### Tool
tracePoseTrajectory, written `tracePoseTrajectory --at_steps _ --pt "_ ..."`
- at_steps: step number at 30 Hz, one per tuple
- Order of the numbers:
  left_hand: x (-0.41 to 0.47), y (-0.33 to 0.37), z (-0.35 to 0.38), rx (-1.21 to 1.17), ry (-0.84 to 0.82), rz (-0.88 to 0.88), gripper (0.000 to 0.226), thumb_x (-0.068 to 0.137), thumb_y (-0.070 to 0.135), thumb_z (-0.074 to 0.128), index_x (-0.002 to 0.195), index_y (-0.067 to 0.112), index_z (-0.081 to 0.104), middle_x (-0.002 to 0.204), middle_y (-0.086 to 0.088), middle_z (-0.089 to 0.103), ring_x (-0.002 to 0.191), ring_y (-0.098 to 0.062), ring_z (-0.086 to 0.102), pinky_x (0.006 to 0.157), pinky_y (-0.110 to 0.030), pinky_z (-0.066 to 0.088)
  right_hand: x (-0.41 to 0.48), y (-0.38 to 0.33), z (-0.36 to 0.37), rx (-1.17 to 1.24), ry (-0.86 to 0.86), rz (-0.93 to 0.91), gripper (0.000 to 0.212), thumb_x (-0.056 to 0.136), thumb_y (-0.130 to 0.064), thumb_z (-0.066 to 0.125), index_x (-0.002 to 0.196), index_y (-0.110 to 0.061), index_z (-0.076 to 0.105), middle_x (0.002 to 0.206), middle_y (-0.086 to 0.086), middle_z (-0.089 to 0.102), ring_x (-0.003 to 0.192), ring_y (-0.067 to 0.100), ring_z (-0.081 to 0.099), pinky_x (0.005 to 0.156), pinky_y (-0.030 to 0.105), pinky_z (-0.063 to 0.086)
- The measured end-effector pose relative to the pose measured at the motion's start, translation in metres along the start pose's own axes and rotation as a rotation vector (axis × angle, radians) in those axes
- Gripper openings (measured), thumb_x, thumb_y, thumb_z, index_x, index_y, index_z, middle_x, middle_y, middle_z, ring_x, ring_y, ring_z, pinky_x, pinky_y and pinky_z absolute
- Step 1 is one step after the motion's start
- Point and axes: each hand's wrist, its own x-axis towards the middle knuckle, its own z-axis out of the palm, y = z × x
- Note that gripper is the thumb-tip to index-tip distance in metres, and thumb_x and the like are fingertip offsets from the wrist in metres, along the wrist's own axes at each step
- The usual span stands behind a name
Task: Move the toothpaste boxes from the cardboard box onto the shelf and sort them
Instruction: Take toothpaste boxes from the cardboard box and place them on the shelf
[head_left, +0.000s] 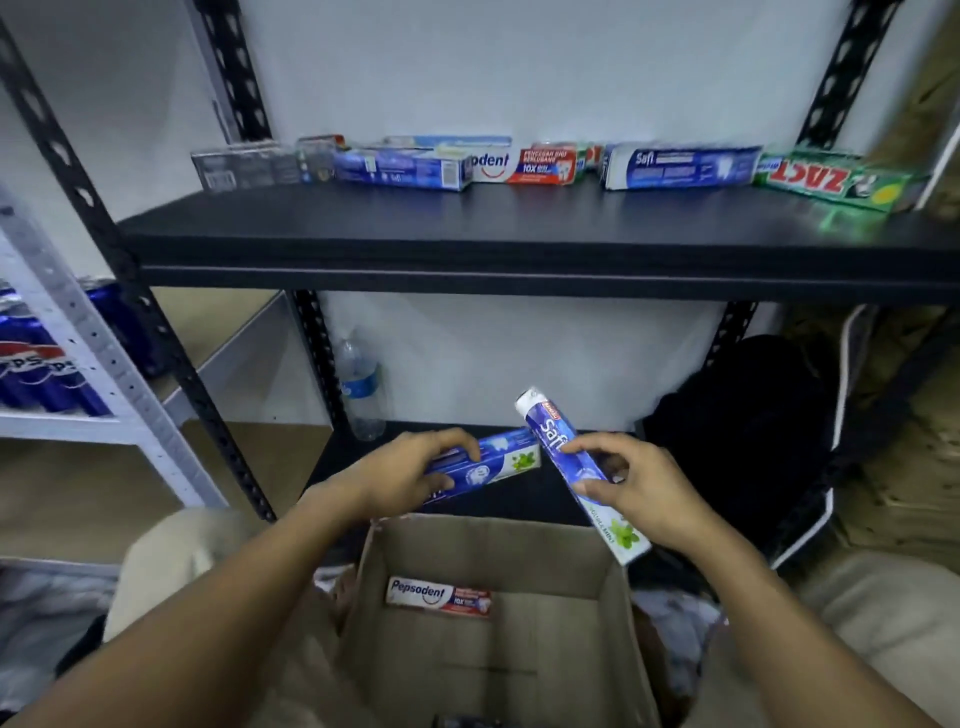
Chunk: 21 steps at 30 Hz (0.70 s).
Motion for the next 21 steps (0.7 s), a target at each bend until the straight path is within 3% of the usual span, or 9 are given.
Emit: tracePoseTrajectory --at_steps 6,9,12,16,21 --pt "-0.022 0.043 -0.049 0.072 0.133 0.021 0.037 0.098 0.024 0.059 0.123 0.049 0.046 0.134 0.017 0.054 0.11 -0.005 0.058 0.091 -0.034 0.053 -0.008 -0.074 -0.06 -0.169 -0.02 -0.189 0.043 0.081 -0.013 0.08 0.104 -0.048 0.071 0.116 -0.02 0.063 0.094 0.013 0.06 0.082 0.022 0.048" --pt "-0.029 0.061 -0.075 0.118 0.21 0.056 0.037 0.098 0.021 0.059 0.124 0.044 0.049 0.131 0.019 0.055 0.108 -0.004 0.057 0.092 -0.028 0.048 -0.005 -0.113 -0.085 -0.266 0.0 -0.31 0.042 0.081 -0.013 0.079 0.106 -0.045 0.071 0.118 -0.017 0.062 0.103 0.009 0.06 0.085 0.026 0.048" --pt "-0.032 0.074 -0.098 0.157 0.277 0.06 0.038 0.098 0.02 0.057 0.124 0.045 0.048 0.131 0.013 0.058 0.107 -0.011 0.058 0.092 -0.034 0.048 0.005 -0.143 -0.11 -0.347 0.057 -0.416 0.042 0.08 -0.013 0.08 0.106 -0.045 0.071 0.118 -0.015 0.063 0.11 0.008 0.059 0.089 0.028 0.047" --pt "-0.033 0.087 -0.126 0.165 0.354 0.084 0.036 0.098 0.02 0.057 0.124 0.043 0.048 0.132 0.011 0.058 0.112 -0.015 0.057 0.094 -0.036 0.046 0.031 -0.165 -0.141 -0.516 0.122 -0.466 0.042 0.082 -0.021 0.077 0.111 -0.049 0.066 0.119 -0.017 0.062 0.112 0.011 0.057 0.098 0.037 0.046" --pt "-0.024 0.099 -0.155 0.117 0.446 0.107 0.036 0.097 0.019 0.058 0.118 0.046 0.049 0.127 0.009 0.061 0.104 -0.016 0.06 0.09 -0.041 0.049 0.07 -0.171 -0.169 -0.651 0.141 -0.415 0.042 0.086 -0.022 0.073 0.111 -0.053 0.063 0.124 -0.014 0.058 0.116 0.012 0.049 0.102 0.037 0.041"
